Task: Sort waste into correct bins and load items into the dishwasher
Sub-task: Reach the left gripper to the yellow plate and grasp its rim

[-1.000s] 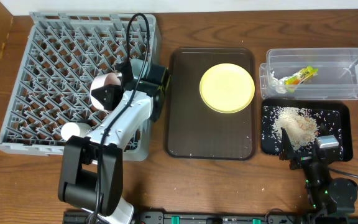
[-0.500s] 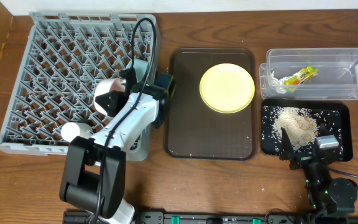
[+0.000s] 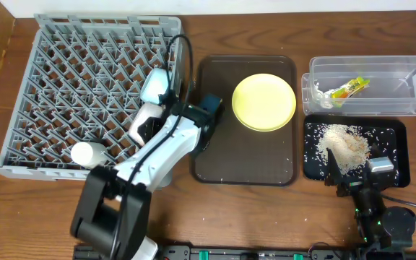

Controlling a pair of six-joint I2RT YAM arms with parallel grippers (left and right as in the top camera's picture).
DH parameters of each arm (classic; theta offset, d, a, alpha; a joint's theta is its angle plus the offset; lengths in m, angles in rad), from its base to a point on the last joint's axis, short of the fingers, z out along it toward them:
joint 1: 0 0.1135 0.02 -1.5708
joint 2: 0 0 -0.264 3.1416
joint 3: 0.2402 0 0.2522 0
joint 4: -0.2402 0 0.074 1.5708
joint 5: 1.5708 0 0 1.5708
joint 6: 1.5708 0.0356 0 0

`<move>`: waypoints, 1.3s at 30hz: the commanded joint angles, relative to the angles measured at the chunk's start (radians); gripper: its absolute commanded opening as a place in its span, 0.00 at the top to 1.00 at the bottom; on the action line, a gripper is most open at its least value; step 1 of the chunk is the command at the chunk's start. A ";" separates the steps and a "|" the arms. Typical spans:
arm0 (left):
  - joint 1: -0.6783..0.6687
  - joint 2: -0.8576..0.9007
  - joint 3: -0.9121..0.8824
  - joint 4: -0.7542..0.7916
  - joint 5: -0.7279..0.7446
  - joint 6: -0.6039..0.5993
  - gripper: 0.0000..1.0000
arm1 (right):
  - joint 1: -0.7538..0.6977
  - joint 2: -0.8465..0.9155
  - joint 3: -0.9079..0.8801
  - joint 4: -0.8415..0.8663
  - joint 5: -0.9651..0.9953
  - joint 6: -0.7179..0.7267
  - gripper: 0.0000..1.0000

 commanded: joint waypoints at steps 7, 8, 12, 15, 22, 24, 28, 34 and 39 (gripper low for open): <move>-0.001 -0.200 0.047 0.218 0.721 -0.016 0.56 | -0.008 -0.005 -0.001 -0.003 -0.005 -0.006 0.01; -0.002 -0.200 0.047 0.270 0.760 -0.010 0.55 | -0.008 -0.005 -0.001 -0.003 -0.005 -0.006 0.01; -0.017 -0.156 0.041 0.500 0.851 0.090 0.46 | -0.008 -0.005 -0.001 -0.003 -0.005 -0.006 0.01; -0.027 -0.072 0.040 0.666 0.864 0.121 0.39 | -0.008 -0.005 -0.001 -0.003 -0.005 -0.006 0.01; -0.027 0.164 0.040 0.887 1.012 0.106 0.38 | -0.008 -0.005 -0.001 -0.003 -0.005 -0.006 0.01; -0.026 0.205 0.040 0.891 1.017 0.041 0.38 | -0.008 -0.005 -0.001 -0.003 -0.005 -0.006 0.01; -0.005 0.275 0.040 0.884 1.051 -0.090 0.38 | -0.008 -0.005 -0.001 -0.003 -0.005 -0.006 0.01; 0.013 0.335 0.040 0.893 1.117 -0.137 0.47 | -0.008 -0.005 -0.001 -0.003 -0.005 -0.006 0.01; 0.012 0.381 0.040 0.919 1.141 -0.186 0.67 | -0.008 -0.005 -0.001 -0.003 -0.005 -0.006 0.01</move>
